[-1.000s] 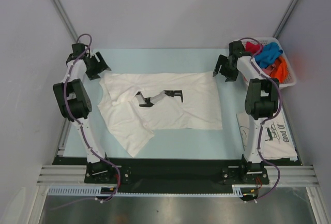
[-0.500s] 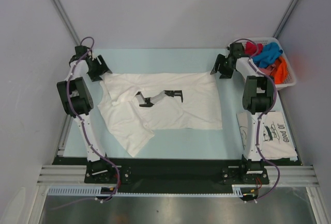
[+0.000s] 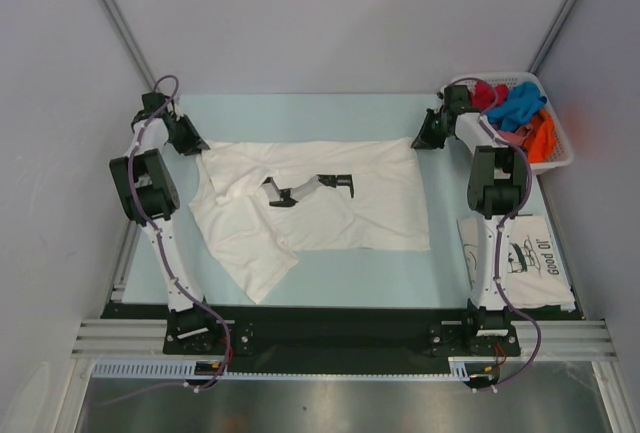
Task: Fold and stack the t-shirts
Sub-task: Fold the tshirt
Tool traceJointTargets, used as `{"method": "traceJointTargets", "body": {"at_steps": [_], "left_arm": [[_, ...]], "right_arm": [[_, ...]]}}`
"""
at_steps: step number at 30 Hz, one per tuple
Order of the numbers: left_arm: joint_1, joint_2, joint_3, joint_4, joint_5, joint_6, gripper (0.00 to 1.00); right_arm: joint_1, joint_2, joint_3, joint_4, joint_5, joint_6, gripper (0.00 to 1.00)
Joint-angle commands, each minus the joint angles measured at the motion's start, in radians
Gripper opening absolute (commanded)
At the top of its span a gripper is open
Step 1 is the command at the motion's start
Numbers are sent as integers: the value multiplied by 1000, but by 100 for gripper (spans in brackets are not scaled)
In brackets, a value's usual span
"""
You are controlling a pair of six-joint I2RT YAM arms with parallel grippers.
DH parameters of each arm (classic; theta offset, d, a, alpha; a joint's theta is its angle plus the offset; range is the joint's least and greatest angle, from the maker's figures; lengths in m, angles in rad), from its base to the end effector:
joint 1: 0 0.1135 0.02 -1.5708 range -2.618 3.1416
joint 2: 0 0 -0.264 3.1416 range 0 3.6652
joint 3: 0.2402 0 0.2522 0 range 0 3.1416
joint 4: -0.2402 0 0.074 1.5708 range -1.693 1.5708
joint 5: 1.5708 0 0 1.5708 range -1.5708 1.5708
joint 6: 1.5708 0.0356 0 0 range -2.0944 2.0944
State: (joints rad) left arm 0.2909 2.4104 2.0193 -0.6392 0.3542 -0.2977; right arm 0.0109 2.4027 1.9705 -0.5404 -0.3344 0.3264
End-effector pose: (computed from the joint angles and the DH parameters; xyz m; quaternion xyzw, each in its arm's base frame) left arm 0.5028 0.1376 0.1598 -0.2302 0.9215 -0.1707 0.2622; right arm 0.5232 0.0174 0.1542 0.0996 0.9383 0.2055 0.2597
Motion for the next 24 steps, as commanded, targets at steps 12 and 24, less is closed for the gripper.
{"method": "traceJointTargets", "body": {"at_steps": [12,24], "left_arm": [[11,67,108,94,9,-112,0],[-22,64,197,57,-49,-104,45]], "right_arm": [[-3,118,226,-118,376,19,0],[-3,177,361,-202,353,-4,6]]}}
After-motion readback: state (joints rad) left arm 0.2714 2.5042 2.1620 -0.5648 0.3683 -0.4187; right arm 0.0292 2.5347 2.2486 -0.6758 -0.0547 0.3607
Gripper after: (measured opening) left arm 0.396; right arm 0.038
